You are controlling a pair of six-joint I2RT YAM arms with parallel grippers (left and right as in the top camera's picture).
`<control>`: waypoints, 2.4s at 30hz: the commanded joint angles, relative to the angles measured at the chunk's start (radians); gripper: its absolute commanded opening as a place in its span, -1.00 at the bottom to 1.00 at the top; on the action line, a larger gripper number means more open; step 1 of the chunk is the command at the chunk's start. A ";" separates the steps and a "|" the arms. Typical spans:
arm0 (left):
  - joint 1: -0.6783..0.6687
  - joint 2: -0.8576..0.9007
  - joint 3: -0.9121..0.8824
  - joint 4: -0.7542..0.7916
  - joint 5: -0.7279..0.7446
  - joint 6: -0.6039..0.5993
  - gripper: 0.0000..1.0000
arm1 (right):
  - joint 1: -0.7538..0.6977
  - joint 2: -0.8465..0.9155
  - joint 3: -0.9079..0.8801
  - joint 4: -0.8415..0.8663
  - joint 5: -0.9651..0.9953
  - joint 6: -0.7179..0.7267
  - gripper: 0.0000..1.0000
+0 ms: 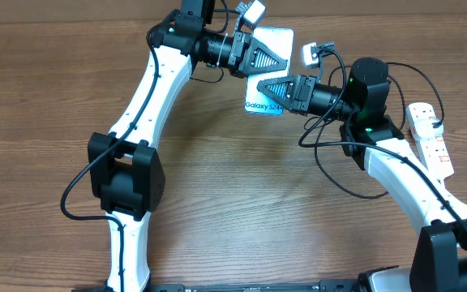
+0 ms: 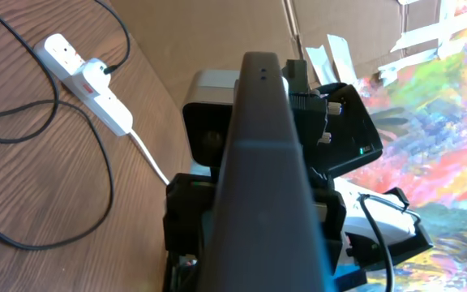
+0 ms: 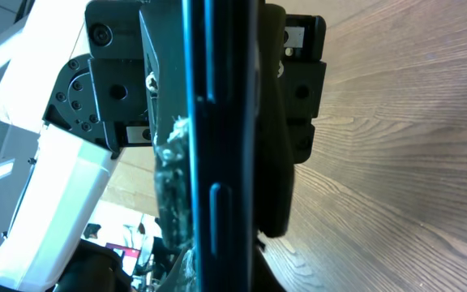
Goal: Plug charger to phone and switch on socket
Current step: 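Release the phone with the right gripper and move it toward the cable, then lower the right gripper onto the black cable and grasp it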
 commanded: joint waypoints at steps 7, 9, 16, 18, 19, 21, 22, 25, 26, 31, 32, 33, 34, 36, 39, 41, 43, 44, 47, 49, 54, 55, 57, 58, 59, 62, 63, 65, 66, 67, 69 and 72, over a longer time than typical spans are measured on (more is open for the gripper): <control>-0.002 -0.036 0.021 0.006 0.042 -0.014 -0.92 | 0.006 0.017 -0.006 -0.076 0.017 -0.043 0.40; 0.014 -0.036 0.021 -0.005 -0.008 -0.014 -0.92 | 0.006 0.017 -0.006 -0.098 0.017 -0.074 0.45; 0.092 -0.036 0.021 -0.200 -0.330 0.004 -0.92 | 0.006 0.017 -0.006 -0.151 0.017 -0.120 0.69; 0.109 -0.036 0.021 -0.276 -0.424 0.030 -0.92 | 0.002 0.017 -0.006 -0.161 0.017 -0.123 0.75; 0.116 -0.036 0.021 -0.314 -0.461 0.051 -0.92 | 0.000 0.017 -0.006 -0.167 0.018 -0.125 0.78; 0.125 -0.036 0.021 -0.382 -0.513 0.088 -0.92 | -0.006 0.017 -0.006 -0.201 0.018 -0.155 0.83; 0.130 -0.036 0.021 -0.416 -0.533 0.108 -0.92 | -0.011 0.017 -0.006 -0.238 0.019 -0.180 0.84; 0.136 -0.036 0.021 -0.504 -0.611 0.156 -0.92 | -0.024 0.017 -0.006 -0.401 0.076 -0.268 0.83; 0.136 -0.036 0.021 -0.531 -0.645 0.170 -0.92 | -0.027 0.017 -0.006 -0.477 0.119 -0.306 0.82; 0.135 -0.036 0.020 -0.625 -0.753 0.233 -0.92 | -0.031 0.017 -0.006 -0.796 0.473 -0.404 0.25; 0.135 -0.036 0.020 -0.636 -0.752 0.244 -0.92 | -0.031 0.017 -0.006 -0.835 0.541 -0.403 -0.11; 0.135 -0.036 0.020 -0.643 -0.752 0.246 -0.92 | -0.031 0.017 -0.006 -0.867 0.597 -0.403 -0.56; 0.135 -0.036 0.020 -0.648 -0.752 0.246 -0.92 | -0.031 0.017 -0.006 -0.893 0.646 -0.403 -0.89; 0.135 -0.036 0.020 -0.651 -0.752 0.246 -0.92 | -0.031 0.017 -0.006 -0.933 0.728 -0.403 -0.93; 0.135 -0.036 0.020 -0.653 -0.752 0.246 -0.92 | -0.031 0.017 -0.006 -0.984 0.855 -0.402 -0.93; 0.135 -0.036 0.020 -0.656 -0.752 0.246 -0.91 | -0.031 0.017 -0.006 -1.031 0.989 -0.389 -0.93; 0.135 -0.036 0.020 -0.661 -0.752 0.246 -0.92 | -0.031 0.017 -0.006 -1.083 1.126 -0.330 -0.92; 0.135 -0.036 0.020 -0.666 -0.752 0.246 -0.92 | -0.031 0.017 -0.006 -1.111 1.191 -0.296 -0.93; 0.135 -0.036 0.020 -0.680 -0.752 0.246 -0.91 | -0.031 0.017 -0.011 -1.155 1.257 -0.259 -0.92; 0.135 -0.036 0.020 -0.683 -0.752 0.246 -0.92 | -0.031 0.017 -0.022 -1.155 1.242 -0.259 -0.92; 0.135 -0.036 0.020 -0.678 -0.752 0.246 -0.92 | -0.031 0.017 -0.052 -1.066 1.215 -0.260 -0.92; 0.135 -0.036 0.020 -0.674 -0.752 0.246 -0.92 | -0.031 0.017 -0.057 -1.019 1.214 -0.272 -0.81; 0.135 -0.036 0.020 -0.669 -0.752 0.245 -0.92 | -0.031 0.017 -0.066 -0.898 1.215 -0.312 -0.52; 0.135 -0.036 0.020 -0.669 -0.752 0.246 -0.92 | -0.032 0.017 -0.066 -0.853 1.215 -0.327 -0.39; 0.135 -0.036 0.020 -0.670 -0.752 0.246 -0.92 | -0.032 0.017 -0.066 -0.811 1.216 -0.328 -0.22; 0.135 -0.036 0.020 -0.675 -0.752 0.246 -0.91 | -0.032 0.017 -0.066 -0.710 1.223 -0.322 -0.03; 0.135 -0.036 0.020 -0.677 -0.752 0.246 -0.92 | -0.032 0.020 -0.066 -0.681 1.223 -0.309 0.01; 0.135 -0.036 0.020 -0.678 -0.752 0.246 -0.92 | -0.034 0.031 -0.066 -0.643 1.226 -0.246 0.02; 0.135 -0.036 0.020 -0.678 -0.752 0.246 -0.92 | -0.037 0.043 -0.066 -0.630 1.232 -0.216 0.02; 0.135 -0.036 0.020 -0.678 -0.752 0.246 -0.92 | -0.042 0.059 -0.066 -0.613 1.238 -0.196 0.02; 0.135 -0.036 0.020 -0.678 -0.752 0.246 -0.92 | -0.050 0.101 -0.066 -0.579 1.241 -0.188 0.02; 0.135 -0.036 0.020 -0.678 -0.752 0.246 -0.92 | -0.053 0.178 -0.066 -0.525 1.241 -0.189 0.04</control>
